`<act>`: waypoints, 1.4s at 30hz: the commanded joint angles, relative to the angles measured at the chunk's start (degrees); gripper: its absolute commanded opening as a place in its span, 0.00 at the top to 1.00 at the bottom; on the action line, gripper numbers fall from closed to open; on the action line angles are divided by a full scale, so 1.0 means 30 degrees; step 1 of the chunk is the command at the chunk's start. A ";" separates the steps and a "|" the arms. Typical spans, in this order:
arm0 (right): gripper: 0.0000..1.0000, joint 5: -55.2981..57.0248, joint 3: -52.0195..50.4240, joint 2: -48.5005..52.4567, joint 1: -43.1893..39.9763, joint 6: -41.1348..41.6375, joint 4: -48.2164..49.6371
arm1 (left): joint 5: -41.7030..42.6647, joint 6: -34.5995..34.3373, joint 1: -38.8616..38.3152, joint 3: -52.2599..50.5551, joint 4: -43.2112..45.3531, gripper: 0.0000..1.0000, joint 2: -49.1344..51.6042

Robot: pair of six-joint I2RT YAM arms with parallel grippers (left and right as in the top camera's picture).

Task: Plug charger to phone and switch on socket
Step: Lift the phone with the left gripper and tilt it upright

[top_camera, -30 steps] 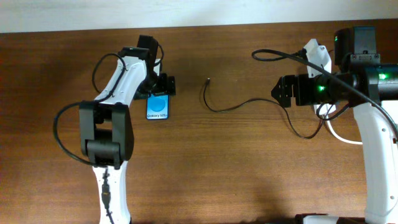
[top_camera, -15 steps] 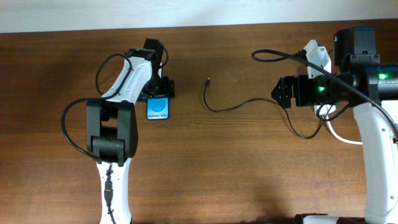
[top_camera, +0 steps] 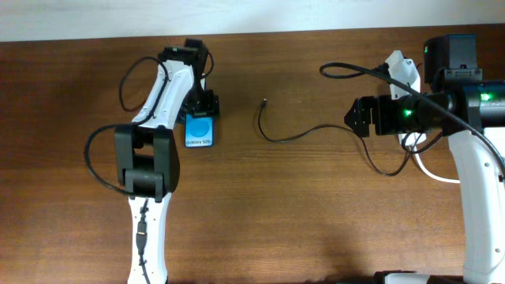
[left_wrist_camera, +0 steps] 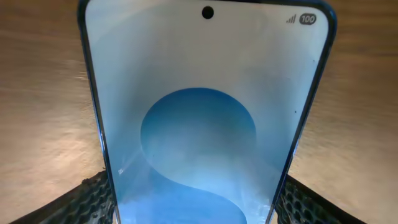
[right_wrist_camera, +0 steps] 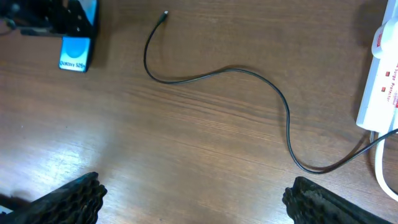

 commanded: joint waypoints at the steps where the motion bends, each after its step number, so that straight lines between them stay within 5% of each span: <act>1: 0.02 -0.0233 0.0321 0.0058 0.0189 0.0000 0.0044 | -0.0066 0.0029 0.0066 0.2914 -0.1399 0.22 -0.0211; 5: 0.02 -0.0240 0.0321 0.0058 0.0189 0.0000 0.0087 | -0.0051 0.0029 0.0066 0.4401 -0.2543 0.36 -0.0211; 11: 0.02 -0.0248 0.0321 0.0058 0.0189 0.0007 0.0146 | 0.1297 -0.0758 0.0066 0.4590 -0.2827 1.00 -0.0211; 16: 0.02 -0.0255 0.0321 0.0058 0.0189 0.0015 0.0146 | 0.1953 -0.5486 0.0066 0.4590 -0.3519 1.00 -0.0211; 18: 0.02 -0.0255 0.0321 0.0058 0.0189 0.0015 0.0168 | 0.5472 -0.6142 0.0066 0.4590 -0.3585 1.00 -0.0211; 20: 0.02 -0.0248 0.0321 0.0073 0.0189 0.0015 0.0160 | 0.9180 -1.0244 0.0066 0.4590 -0.4138 1.00 -0.0211; 22: 0.02 -0.0255 0.0321 0.0138 0.0189 0.0022 0.0138 | 1.0965 -1.1730 0.0066 0.4590 -0.4248 1.00 -0.0211; 27: 0.02 -0.0619 0.0321 0.0831 0.0197 0.0160 0.0138 | 1.5169 -1.3355 0.0066 0.4590 -0.4342 1.00 -0.0211; 34: 0.02 -0.0707 0.0321 0.1392 0.0189 0.0554 0.0153 | 1.6742 -1.7653 0.0066 0.4583 -0.4379 1.00 -0.0204; 42: 0.02 -0.1639 0.0321 0.1843 0.0197 0.3257 0.0874 | 1.8965 -1.8127 0.0066 0.4583 -0.4401 1.00 -0.0204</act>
